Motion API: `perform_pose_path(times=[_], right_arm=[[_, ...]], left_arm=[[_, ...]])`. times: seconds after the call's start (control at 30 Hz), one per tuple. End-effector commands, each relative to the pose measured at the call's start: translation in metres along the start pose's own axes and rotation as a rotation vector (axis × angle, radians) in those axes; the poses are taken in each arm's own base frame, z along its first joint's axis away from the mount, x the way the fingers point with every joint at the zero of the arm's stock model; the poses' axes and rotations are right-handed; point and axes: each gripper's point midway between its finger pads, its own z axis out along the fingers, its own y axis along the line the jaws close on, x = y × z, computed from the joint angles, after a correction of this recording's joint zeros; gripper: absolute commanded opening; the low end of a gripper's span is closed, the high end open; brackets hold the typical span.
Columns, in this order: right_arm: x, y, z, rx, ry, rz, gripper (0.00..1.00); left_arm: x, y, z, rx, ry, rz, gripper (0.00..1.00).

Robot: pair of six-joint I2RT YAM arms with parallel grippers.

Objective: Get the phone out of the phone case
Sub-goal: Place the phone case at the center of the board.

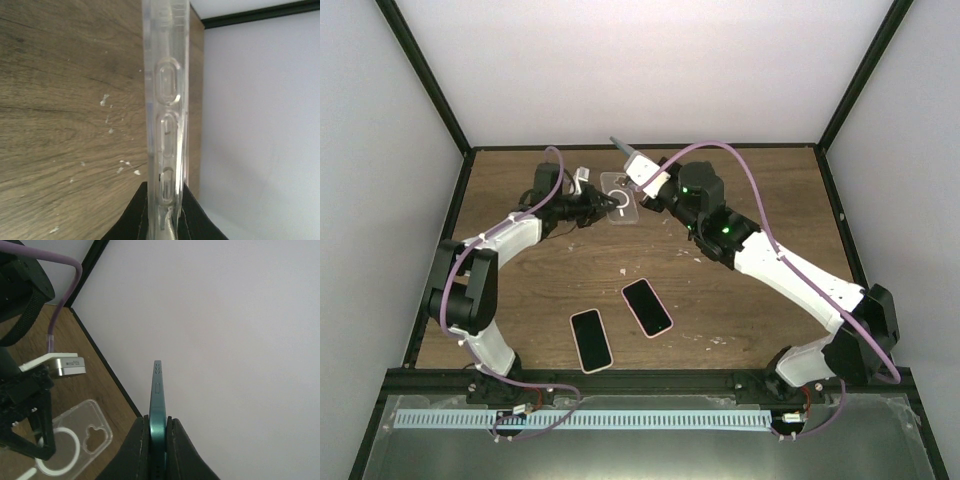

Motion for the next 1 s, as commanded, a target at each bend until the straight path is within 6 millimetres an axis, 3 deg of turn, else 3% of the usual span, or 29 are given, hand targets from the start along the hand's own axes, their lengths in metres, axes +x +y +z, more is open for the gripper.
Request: perform_pose_path(times=[0.0, 0.33, 0.7, 0.97], right_arm=[[0.007, -0.032, -0.015, 0.078, 0.014, 0.032, 0.01], [0.059, -0.040, -0.025, 0.089, 0.138, 0.060, 0.01], [0.073, -0.036, -0.024, 0.078, 0.168, 0.065, 0.01], [0.080, -0.035, -0.021, 0.097, 0.177, 0.059, 0.01]], left_arm=[[0.012, 0.016, 0.012, -0.061, 0.085, 0.090, 0.00], [0.016, 0.064, 0.039, -0.228, 0.133, 0.117, 0.00], [0.025, 0.122, 0.057, -0.382, 0.191, 0.075, 0.01], [0.026, 0.143, 0.043, -0.511, 0.157, 0.066, 0.53]])
